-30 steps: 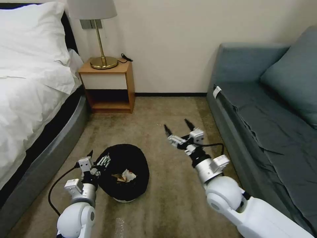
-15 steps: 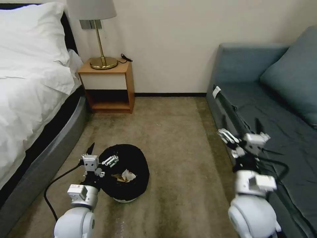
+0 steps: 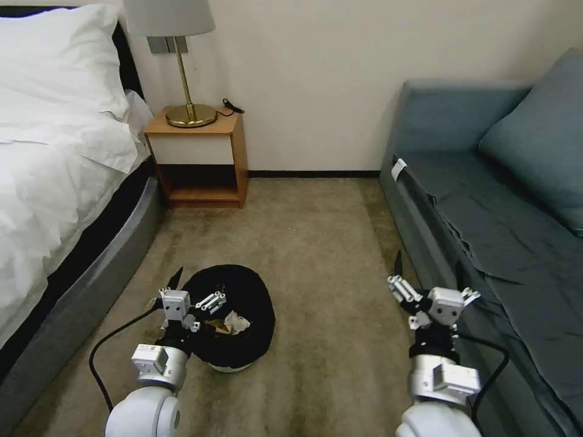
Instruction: Pick up the trash bin, then pick up the garbage on the floor and place it into the trash bin.
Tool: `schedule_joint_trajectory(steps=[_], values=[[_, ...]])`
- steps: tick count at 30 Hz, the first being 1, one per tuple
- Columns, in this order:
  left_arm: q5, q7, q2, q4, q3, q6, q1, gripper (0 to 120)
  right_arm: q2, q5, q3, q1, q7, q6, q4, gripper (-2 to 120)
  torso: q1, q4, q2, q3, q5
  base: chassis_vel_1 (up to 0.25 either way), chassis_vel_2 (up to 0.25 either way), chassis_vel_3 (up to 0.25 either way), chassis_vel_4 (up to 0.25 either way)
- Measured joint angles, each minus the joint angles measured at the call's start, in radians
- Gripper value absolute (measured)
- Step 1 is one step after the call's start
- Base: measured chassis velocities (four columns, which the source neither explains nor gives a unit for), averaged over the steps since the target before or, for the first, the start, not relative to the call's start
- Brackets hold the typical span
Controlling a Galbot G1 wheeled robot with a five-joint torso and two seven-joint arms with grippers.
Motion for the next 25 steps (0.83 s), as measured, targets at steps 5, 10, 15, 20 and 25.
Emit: schedule_joint_trajectory(steps=[5,10,15,20,25], values=[[-0.001,-0.001,0.000,0.000,0.000,0.000,0.000,100,-0.002,0.001,-0.002,0.002,0.000,0.000,-0.001,100,0.000,0.0000,0.000,0.000,-0.0001,0.000,0.000,0.000,0.000],[-0.002,-0.001,0.000,0.001,-0.001,0.000,0.000,100,-0.003,0.003,-0.002,0.003,0.000,0.001,-0.001,100,0.000,-0.0001,0.000,0.000,0.0000,0.000,0.000,0.000,0.000],[-0.002,-0.002,0.000,0.001,-0.001,0.000,-0.001,100,-0.004,0.005,-0.003,0.005,0.000,0.001,-0.002,100,0.000,-0.0001,0.000,0.000,0.0000,0.000,0.000,0.000,0.000],[-0.003,-0.002,-0.001,0.002,-0.001,0.000,-0.001,100,-0.004,0.006,-0.003,0.006,0.000,0.001,-0.002,100,0.000,-0.0001,0.000,0.000,0.0000,0.000,0.000,0.000,0.000],[-0.003,-0.002,-0.001,0.002,-0.001,0.000,-0.001,100,-0.005,0.007,-0.003,0.006,0.000,0.001,-0.002,100,0.000,-0.0001,0.000,0.000,0.0000,0.000,0.000,0.000,0.000]])
